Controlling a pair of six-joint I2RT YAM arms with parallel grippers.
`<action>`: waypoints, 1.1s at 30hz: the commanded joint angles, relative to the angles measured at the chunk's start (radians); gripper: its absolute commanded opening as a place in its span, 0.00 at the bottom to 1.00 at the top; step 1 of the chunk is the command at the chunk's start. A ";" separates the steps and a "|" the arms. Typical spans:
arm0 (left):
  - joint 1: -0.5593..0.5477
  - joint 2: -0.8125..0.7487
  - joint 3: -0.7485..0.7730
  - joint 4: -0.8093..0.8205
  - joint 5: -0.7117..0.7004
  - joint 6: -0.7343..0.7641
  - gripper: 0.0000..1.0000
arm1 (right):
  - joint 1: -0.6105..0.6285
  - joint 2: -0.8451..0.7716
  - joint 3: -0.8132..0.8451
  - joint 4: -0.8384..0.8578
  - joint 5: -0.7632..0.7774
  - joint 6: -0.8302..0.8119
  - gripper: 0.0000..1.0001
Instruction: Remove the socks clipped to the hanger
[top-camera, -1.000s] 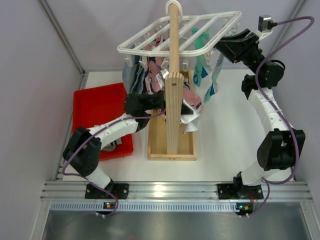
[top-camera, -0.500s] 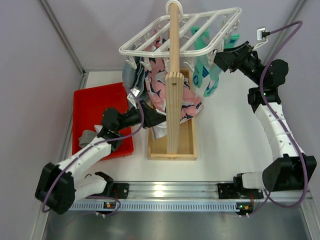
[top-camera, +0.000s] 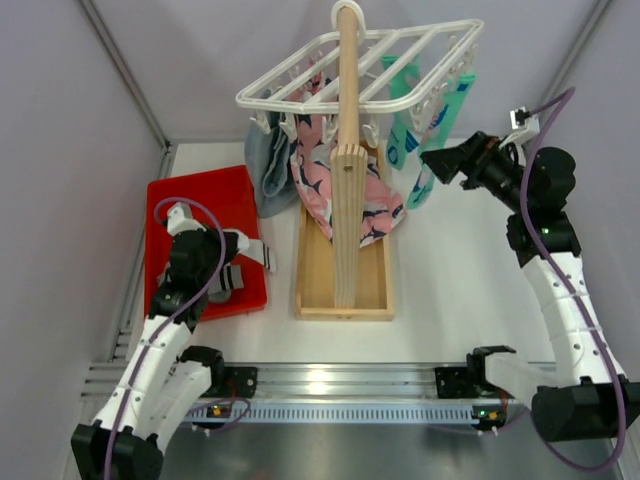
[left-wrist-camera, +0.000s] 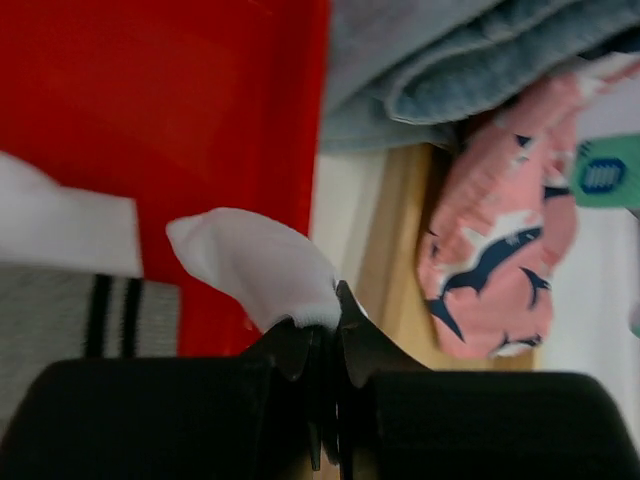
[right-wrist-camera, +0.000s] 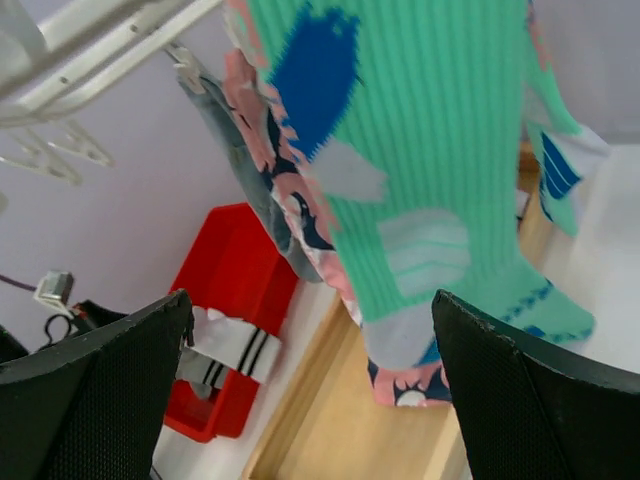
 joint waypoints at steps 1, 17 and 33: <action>0.057 -0.072 -0.015 -0.169 -0.213 -0.007 0.00 | 0.016 -0.058 -0.055 -0.143 0.114 -0.100 0.99; 0.083 -0.158 0.006 -0.367 -0.511 -0.111 0.74 | 0.017 0.063 -0.173 0.005 0.139 -0.160 0.99; 0.083 -0.146 0.059 -0.031 0.349 -0.093 0.97 | 0.109 0.136 -0.150 0.113 0.240 -0.154 0.38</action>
